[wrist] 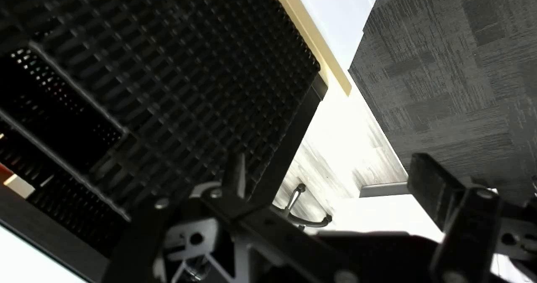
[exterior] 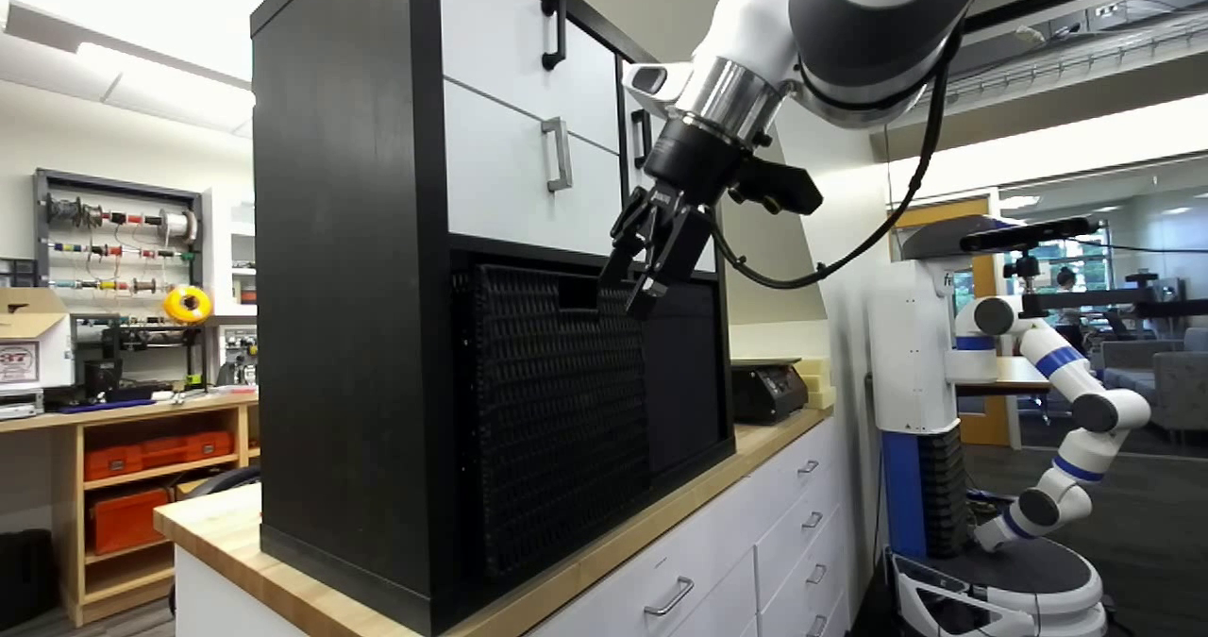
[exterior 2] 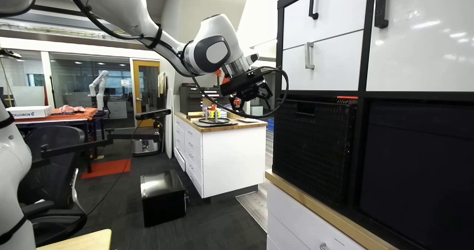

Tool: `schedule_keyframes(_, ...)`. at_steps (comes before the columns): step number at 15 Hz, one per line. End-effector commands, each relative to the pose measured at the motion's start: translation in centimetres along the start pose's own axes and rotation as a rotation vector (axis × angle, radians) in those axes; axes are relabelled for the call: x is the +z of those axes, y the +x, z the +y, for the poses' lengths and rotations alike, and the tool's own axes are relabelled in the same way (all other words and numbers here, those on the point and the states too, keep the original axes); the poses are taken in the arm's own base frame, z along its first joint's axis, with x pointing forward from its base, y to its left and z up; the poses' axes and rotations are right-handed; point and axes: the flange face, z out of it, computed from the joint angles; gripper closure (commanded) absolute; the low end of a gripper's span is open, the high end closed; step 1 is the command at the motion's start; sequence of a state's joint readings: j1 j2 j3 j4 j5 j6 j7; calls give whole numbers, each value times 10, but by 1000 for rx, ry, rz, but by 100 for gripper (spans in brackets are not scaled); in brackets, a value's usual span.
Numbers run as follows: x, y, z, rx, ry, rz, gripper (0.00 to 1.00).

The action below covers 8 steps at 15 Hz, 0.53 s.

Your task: Pull out the black basket

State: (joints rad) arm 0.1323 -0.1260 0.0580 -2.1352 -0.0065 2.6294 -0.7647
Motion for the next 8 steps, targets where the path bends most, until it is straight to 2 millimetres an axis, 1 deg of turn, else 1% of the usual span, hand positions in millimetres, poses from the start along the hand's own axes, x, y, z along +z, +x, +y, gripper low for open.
schedule_keyframes(1, 2, 17, -1, -129, -15, 83, 0)
schedule_keyframes(5, -5, 29, 0, -293, -45, 146, 0)
schedule_keyframes(8, -9, 33, 8, -386, -69, 167, 0)
